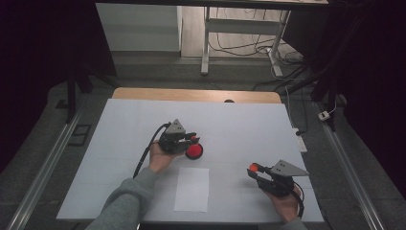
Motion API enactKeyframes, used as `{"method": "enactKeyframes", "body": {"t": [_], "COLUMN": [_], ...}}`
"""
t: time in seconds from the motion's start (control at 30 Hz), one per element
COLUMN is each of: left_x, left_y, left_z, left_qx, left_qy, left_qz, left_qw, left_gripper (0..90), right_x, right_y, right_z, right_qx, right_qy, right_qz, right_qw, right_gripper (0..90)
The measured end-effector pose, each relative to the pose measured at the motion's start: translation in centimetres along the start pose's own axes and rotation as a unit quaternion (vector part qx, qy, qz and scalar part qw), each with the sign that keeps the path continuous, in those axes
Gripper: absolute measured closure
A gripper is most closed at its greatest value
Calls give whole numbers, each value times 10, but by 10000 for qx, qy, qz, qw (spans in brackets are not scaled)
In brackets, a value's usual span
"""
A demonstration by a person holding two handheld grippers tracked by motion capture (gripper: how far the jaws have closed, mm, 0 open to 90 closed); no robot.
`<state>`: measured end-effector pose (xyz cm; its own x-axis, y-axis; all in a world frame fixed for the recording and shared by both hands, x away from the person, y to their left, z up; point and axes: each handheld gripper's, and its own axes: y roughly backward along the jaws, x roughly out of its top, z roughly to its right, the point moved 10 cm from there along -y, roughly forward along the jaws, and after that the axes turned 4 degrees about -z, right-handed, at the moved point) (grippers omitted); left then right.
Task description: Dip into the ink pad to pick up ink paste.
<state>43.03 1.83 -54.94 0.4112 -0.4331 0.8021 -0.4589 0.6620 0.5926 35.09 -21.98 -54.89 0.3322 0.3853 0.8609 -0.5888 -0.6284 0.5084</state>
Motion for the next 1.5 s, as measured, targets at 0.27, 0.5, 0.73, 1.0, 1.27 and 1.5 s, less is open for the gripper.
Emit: {"method": "enactKeyframes", "body": {"t": [0.27, 0.5, 0.73, 1.0, 1.27, 1.5], "left_x": [-15, -23, -24, -27, -28, -29], "left_y": [-15, -24, -25, -27, -28, -28], "left_z": [-5, -7, -7, -8, -7, -7], "left_qx": [33, -14, -13, -21, 48, 12], "left_qy": [54, 103, 92, 84, -82, -88], "left_qz": [-269, -375, -394, -458, -502, -420], "left_qw": [9996, 9992, 9992, 9989, 9987, 9991], "left_gripper": [728, 728, 728, 729, 733, 734], "right_x": [-1, -1, 0, -1, -1, -1], "right_y": [0, 0, 0, 0, 0, 0], "right_z": [0, 0, 1, 1, 1, 0], "right_qx": [4, 2, 0, 1, 2, 2], "right_qy": [-7, -1, 4, 8, 10, 11], "right_qz": [-6, -15, -1, -7, -13, -17], "right_qw": [10000, 10000, 10000, 10000, 10000, 10000], "right_gripper": [644, 644, 644, 644, 644, 644]}}
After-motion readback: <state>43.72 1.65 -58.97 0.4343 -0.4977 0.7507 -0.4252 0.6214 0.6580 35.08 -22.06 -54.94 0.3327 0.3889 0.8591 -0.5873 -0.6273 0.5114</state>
